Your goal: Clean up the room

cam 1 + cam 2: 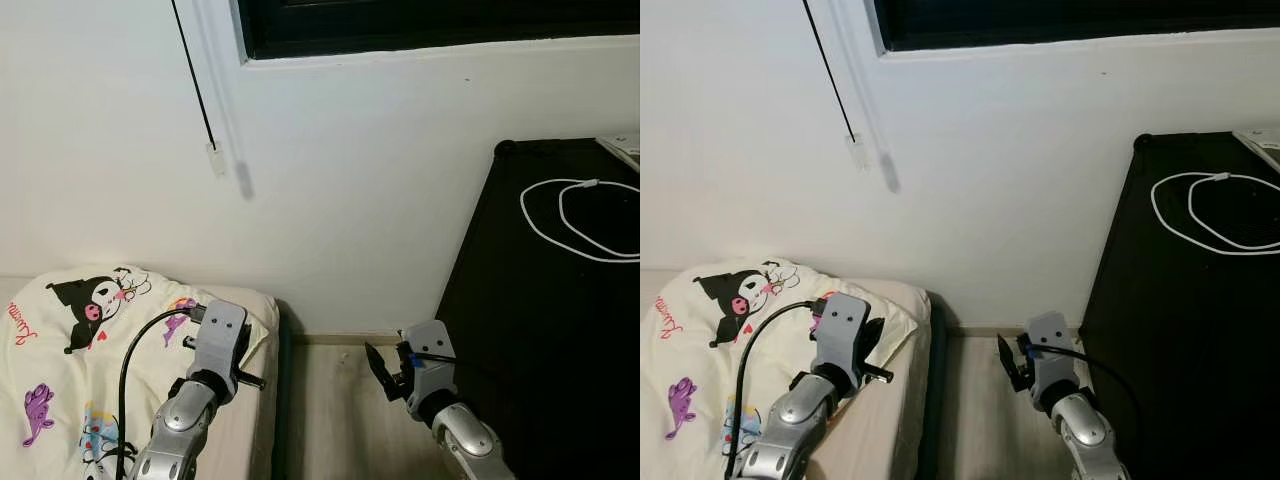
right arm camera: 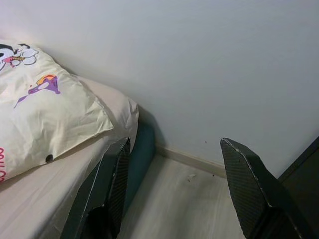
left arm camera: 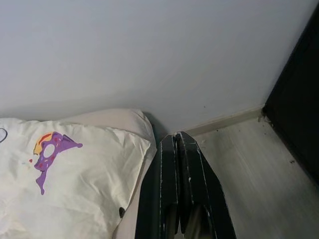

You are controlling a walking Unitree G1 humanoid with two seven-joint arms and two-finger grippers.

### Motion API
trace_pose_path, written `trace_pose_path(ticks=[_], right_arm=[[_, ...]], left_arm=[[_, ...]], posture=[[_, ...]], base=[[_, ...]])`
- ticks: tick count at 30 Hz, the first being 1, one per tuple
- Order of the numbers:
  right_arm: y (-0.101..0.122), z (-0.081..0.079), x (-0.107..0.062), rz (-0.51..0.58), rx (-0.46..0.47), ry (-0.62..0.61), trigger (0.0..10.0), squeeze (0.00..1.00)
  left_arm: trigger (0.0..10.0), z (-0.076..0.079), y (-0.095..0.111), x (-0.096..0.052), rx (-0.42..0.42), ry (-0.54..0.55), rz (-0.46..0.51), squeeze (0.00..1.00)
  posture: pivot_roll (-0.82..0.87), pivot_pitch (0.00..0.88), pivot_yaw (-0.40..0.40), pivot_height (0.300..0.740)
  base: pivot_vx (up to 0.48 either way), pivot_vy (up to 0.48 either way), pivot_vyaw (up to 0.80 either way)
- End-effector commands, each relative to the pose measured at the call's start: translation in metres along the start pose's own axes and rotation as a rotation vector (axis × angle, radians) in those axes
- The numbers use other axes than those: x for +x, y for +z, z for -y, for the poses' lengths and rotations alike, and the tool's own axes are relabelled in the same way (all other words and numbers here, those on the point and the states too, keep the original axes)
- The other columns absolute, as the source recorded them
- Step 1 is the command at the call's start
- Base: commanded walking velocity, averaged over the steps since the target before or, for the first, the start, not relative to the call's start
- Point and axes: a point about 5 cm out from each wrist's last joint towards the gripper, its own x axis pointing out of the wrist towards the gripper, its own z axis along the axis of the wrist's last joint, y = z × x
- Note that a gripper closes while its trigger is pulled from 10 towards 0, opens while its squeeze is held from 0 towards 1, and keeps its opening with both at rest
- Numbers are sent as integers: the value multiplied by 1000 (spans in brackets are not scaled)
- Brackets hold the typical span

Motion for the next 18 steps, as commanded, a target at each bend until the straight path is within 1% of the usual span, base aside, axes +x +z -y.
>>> trace_pose_path(ticks=[1, 10, 11, 13, 15, 18], right_arm=[[-3, 0, -2, -9, 18, -5, 10000, 0], [-3, -1, -3, -12, 20, -4, 10000, 0], [-4, -1, -3, -13, 20, -2, 10000, 0], [-4, -1, -3, -14, 20, -2, 10000, 0], [-4, -1, -3, -14, 21, -1, 10000, 0], [-4, -1, -3, -14, 22, 1, 10000, 0]], left_arm=[[10000, -4, -5, -2, 19, 10, -31, 0], [10000, -4, -5, -2, 4, 20, -37, 0], [10000, -4, -7, -2, -4, 20, -61, 0], [10000, -4, -8, -2, -5, 20, -67, 0], [10000, -4, -9, -2, -13, 23, -78, 0], [10000, -8, -10, 0, -14, 36, -95, 0]], posture=[[-93, 146, 71, 740], [-95, 154, 70, 740], [-95, 154, 70, 740], [-95, 154, 70, 740], [-95, 154, 70, 740], [-95, 159, 66, 740]], base=[[0, -435, 0], [0, -435, 0], [0, -435, 0], [0, -435, 0], [0, 0, 0], [0, 472, 0]])
